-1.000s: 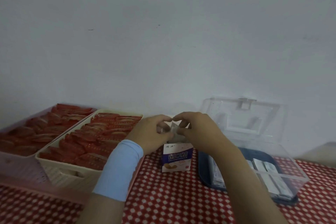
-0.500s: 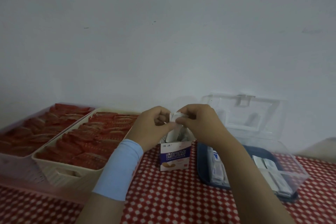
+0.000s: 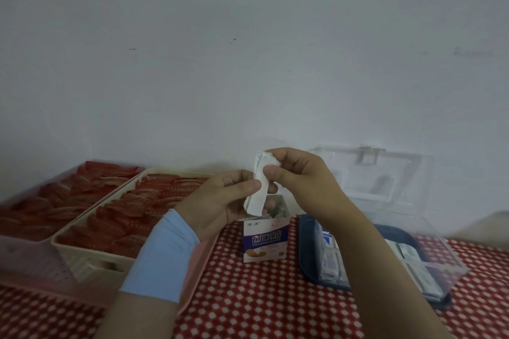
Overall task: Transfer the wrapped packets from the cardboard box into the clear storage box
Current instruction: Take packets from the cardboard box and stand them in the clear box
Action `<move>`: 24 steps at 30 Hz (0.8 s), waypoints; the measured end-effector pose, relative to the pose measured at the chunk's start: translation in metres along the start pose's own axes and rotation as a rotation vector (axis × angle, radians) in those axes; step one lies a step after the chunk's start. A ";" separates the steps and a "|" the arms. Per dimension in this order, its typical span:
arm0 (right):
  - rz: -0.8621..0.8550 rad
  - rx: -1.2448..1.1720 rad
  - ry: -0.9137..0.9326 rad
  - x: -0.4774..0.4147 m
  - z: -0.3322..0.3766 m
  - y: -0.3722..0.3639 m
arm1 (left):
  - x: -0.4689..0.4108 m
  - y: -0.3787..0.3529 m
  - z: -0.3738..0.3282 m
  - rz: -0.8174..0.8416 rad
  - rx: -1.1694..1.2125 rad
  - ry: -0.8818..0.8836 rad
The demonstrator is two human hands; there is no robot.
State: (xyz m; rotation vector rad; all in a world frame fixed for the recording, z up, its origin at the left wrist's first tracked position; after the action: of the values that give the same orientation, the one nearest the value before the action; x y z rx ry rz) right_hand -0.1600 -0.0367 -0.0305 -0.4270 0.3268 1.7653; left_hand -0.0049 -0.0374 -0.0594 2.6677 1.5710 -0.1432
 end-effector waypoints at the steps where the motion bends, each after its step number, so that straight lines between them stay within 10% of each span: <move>1: 0.015 -0.008 -0.016 0.001 -0.001 -0.001 | 0.000 0.000 0.000 0.006 -0.010 0.004; 24: 0.218 0.507 0.004 0.009 0.005 -0.021 | -0.006 0.004 0.005 -0.044 0.100 0.060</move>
State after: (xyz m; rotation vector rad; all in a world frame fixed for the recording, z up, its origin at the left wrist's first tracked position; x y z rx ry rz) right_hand -0.1421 -0.0219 -0.0297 -0.0301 0.8252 1.8106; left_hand -0.0041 -0.0449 -0.0641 2.7380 1.6845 -0.1486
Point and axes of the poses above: each hand's wrist, its own x-axis away from the middle knuckle, its own y-axis out of the back of the hand, z = x × y, the point moved 4 cm from there along -x, towards the middle knuckle, and after that the axes turned 12 degrees about -x, right-handed, at the moved point
